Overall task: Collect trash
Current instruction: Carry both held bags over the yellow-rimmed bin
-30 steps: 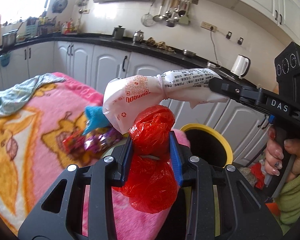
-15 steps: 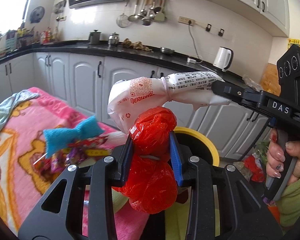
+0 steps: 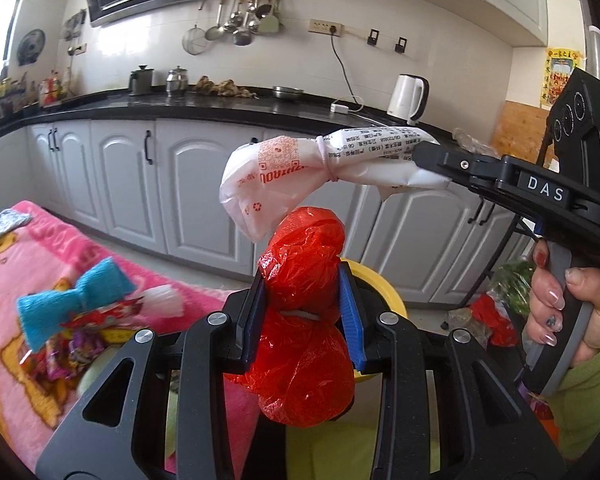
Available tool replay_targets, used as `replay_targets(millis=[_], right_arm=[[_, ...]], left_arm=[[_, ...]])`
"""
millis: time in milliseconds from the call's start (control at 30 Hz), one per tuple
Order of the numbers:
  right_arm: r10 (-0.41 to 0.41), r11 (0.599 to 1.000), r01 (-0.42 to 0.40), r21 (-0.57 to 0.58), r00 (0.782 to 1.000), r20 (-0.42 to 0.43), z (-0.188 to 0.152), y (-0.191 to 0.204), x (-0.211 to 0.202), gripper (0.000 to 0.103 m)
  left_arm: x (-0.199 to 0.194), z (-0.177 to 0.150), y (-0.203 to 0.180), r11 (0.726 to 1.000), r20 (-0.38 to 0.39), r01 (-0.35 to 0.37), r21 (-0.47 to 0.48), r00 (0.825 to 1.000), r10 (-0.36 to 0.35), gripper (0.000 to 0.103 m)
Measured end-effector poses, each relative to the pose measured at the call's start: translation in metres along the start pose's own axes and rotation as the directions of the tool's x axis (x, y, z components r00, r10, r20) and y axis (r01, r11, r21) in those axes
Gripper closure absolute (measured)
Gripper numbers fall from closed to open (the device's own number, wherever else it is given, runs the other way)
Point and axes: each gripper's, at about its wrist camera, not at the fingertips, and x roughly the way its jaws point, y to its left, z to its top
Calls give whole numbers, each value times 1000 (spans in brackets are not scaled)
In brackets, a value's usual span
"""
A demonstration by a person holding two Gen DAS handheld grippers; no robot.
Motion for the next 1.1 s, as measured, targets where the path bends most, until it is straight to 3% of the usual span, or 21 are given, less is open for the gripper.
replay_targets(millis=[500, 767, 1100], right_arm=[[-188, 980, 186, 78, 982, 25, -10, -73, -22, 90], [-291, 956, 292, 37, 956, -42, -31, -96, -8, 90], [-331, 941, 339, 22, 930, -160, -57, -119, 27, 90]], left_arm=[[61, 11, -22, 999, -7, 20, -31, 1000, -20, 76], [100, 8, -28, 999, -12, 4, -54, 1000, -4, 76], [141, -4, -20, 995, -64, 0, -103, 998, -7, 75]])
